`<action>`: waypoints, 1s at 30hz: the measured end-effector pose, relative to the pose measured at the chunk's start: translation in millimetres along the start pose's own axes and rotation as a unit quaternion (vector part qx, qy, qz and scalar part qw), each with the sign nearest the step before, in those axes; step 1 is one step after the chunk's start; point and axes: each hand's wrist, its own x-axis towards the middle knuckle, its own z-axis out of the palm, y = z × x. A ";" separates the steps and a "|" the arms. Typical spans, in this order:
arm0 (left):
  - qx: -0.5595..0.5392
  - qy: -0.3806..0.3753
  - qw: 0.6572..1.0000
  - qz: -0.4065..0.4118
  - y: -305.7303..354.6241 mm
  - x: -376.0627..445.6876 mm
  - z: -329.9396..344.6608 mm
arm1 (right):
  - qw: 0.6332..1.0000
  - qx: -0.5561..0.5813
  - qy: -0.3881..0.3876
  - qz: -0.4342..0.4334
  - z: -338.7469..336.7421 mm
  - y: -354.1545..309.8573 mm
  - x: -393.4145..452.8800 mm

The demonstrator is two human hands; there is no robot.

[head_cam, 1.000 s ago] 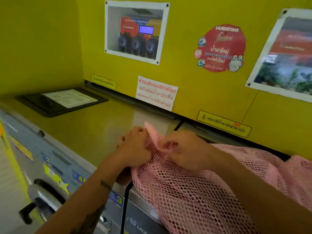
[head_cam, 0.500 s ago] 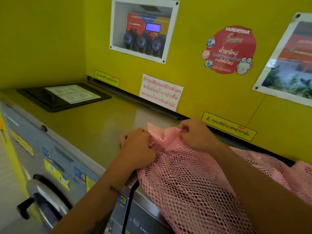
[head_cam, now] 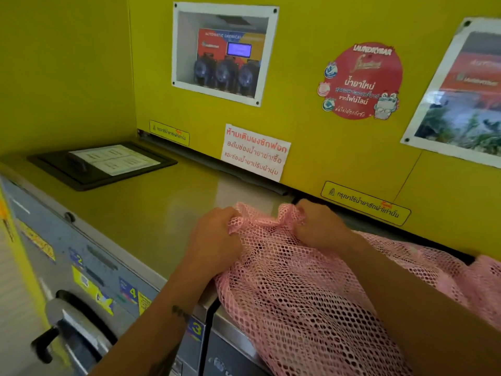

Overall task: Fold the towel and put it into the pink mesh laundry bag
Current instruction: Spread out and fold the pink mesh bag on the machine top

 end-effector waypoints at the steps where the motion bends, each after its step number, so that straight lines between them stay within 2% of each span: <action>1: -0.002 -0.007 1.000 -0.006 -0.2 0.1 -0.3 | 1.000 0.015 0.020 0.009 -1.1 -0.3 1.1; 4: 0.025 0.010 1.000 -0.010 -0.5 0.2 -0.9 | 0.980 0.100 0.167 0.048 -15.8 0.5 12.8; 6: 0.137 0.047 0.989 0.028 -4.3 1.6 -9.5 | 0.950 0.195 0.236 0.063 -31.2 3.4 23.2; 8: 0.220 0.036 0.974 0.041 -15.5 2.1 -28.1 | 0.960 0.206 0.185 0.050 -42.3 7.3 30.3; 10: 0.231 -0.057 0.971 -0.012 -24.7 0.6 -55.7 | 0.987 0.131 0.091 0.033 -41.1 13.1 31.9; 12: 0.257 -0.135 0.955 -0.059 -24.4 -0.3 -79.9 | 0.997 0.066 0.047 0.020 -28.9 17.2 27.6; 13: 0.264 -0.128 0.954 -0.062 -20.6 -0.2 -86.2 | 0.997 0.061 0.048 0.006 -21.7 17.9 24.8; 15: 0.260 -0.055 0.964 -0.017 -3.4 -0.2 -87.4 | 0.995 0.087 0.040 -0.019 -14.0 15.0 15.4; 18: 0.212 0.020 0.973 0.094 30.4 -4.0 -68.0 | 0.992 0.021 -0.107 -0.067 -10.4 10.9 1.9; 19: 0.188 0.001 0.974 0.124 39.5 -5.6 -57.3 | 0.989 0.006 -0.125 -0.077 -8.9 11.9 -0.3; 21: 0.176 -0.099 0.967 0.155 52.6 -10.1 -32.8 | 0.994 -0.004 -0.085 -0.068 -11.3 16.0 -4.9; 22: 0.192 -0.168 0.955 0.153 53.9 -11.3 -19.9 | 0.996 -0.013 -0.060 -0.059 -15.2 18.9 -7.6; 24: 0.237 -0.289 0.920 0.115 48.7 -13.4 3.5 | 0.996 -0.047 -0.071 -0.039 -23.8 27.0 -17.6; 25: 0.256 -0.318 0.907 0.103 44.2 -14.3 13.2 | 0.993 -0.061 -0.097 -0.029 -25.7 34.6 -24.2; 28: 0.273 -0.321 0.902 0.095 43.1 -17.3 25.3 | 0.979 -0.073 -0.189 -0.009 -23.2 60.1 -55.7; 30: 0.277 -0.335 0.896 0.089 52.9 -19.9 22.1 | 0.978 -0.063 -0.196 -0.002 -21.9 76.6 -76.2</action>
